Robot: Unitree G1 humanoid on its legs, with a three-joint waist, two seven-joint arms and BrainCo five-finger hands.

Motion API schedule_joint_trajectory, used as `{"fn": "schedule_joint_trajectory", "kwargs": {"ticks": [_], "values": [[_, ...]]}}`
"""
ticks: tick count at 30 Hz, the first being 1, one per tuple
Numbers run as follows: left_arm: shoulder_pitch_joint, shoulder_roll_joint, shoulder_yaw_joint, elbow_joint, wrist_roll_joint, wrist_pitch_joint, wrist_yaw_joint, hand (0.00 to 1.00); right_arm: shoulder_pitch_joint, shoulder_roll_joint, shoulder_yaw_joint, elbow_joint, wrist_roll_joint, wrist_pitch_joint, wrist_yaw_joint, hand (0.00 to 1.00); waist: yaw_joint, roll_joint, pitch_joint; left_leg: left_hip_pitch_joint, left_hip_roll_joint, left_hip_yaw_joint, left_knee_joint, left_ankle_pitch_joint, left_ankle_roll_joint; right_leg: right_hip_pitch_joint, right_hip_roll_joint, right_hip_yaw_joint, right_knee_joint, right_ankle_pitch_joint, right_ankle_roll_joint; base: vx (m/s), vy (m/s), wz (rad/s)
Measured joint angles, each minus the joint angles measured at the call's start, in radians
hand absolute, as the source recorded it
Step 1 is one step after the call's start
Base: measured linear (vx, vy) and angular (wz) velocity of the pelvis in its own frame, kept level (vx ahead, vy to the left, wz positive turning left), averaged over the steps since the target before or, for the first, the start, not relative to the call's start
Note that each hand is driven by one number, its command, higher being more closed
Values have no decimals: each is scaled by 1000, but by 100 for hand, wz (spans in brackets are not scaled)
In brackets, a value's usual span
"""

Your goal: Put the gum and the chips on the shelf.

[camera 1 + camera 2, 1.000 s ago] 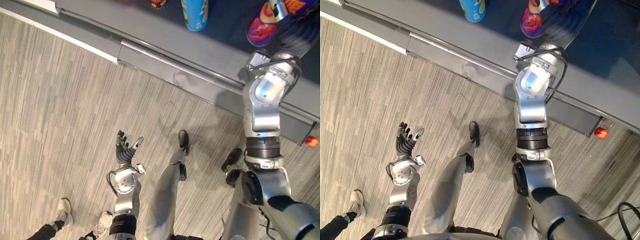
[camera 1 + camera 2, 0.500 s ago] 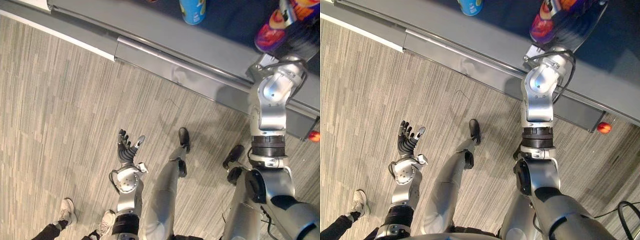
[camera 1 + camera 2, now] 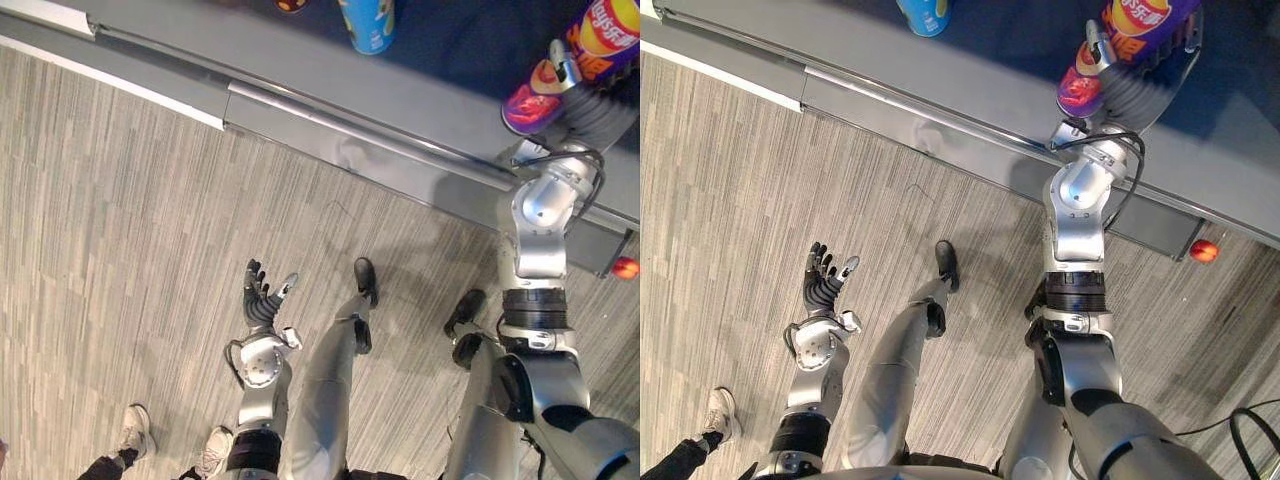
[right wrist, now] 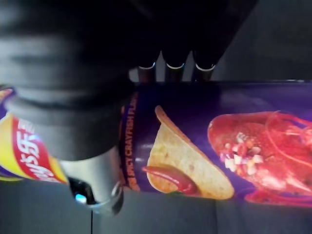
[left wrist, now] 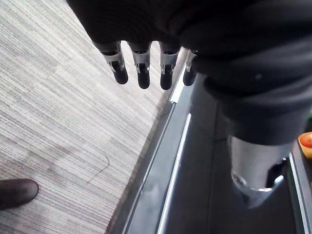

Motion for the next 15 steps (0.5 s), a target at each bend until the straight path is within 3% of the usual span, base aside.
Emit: {"fn": "schedule_joint_trajectory", "kwargs": {"ticks": [1,15], "values": [[0,1,0,1,0,0,0,0,0,0,0,4,3,-5,0,0,0,0,0,0,2,1,0,0,0,0,3,0,-1,0,0,3,-49,-4],[1,0,-1,26,0,-2,-3,0,34,11,1,81,32,18,38,0,0,-1,0,-6,23,14,7,13,9,-16,27,18,-2,-1,-2,9,-29,-4]]}}
